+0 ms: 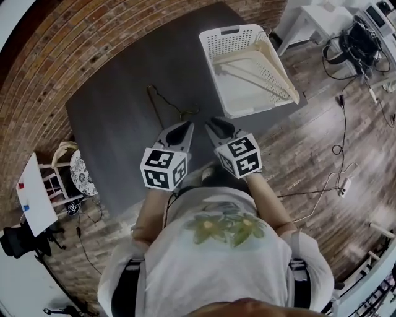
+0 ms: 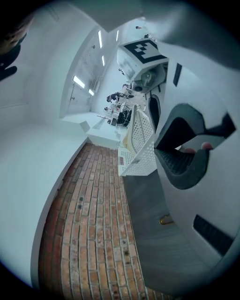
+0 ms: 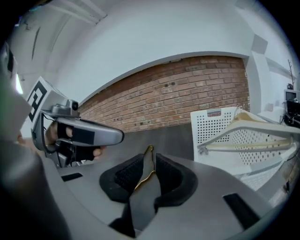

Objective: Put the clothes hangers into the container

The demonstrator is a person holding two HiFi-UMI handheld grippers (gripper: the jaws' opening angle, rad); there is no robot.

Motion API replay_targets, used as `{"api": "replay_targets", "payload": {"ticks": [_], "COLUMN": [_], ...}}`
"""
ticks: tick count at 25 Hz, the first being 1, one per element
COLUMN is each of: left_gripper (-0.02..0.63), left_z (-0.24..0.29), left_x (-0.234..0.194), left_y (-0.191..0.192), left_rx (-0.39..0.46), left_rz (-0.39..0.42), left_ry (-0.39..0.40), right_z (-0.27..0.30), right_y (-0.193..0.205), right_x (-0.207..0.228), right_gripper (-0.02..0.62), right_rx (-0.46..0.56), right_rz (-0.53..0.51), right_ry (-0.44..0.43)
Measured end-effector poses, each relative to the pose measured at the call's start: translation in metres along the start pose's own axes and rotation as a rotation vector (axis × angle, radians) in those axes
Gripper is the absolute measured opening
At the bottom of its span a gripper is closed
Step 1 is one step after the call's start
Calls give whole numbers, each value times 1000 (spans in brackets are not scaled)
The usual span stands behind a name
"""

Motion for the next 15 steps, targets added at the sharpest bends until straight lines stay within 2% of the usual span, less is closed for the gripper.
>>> {"api": "replay_targets", "payload": {"ticks": [3, 5, 8, 11, 15], "left_gripper": [29, 29, 29, 29, 29], "left_z": [-11, -18, -29, -38, -44], "left_x": [-13, -22, -33, -41, -46], "left_y": [9, 16, 25, 36, 46], "left_rx": [-4, -9, -15, -20, -27], "left_rz": [-12, -22, -42, -67, -83], "left_ry": [-47, -76, -110, -125, -136], "right_z": [17, 27, 42, 61, 84], "right_y": [15, 25, 40, 57, 78], "right_x": [-10, -16, -26, -37, -44], "right_gripper": [79, 105, 114, 114, 114], "right_rx": [-38, -61, -85, -116, -154], "right_rz": [21, 46, 118, 198, 247], "right_ry": [-5, -15, -56, -104, -110]}}
Point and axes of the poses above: the fingertips, and each gripper's own axes: z forward along the fingers, x to its right, y out of its underside, the point moved 6 cm from there along -z, backward along the fingers, and after that the axes turned 4 degrees about -y, right-handed, at the moved point
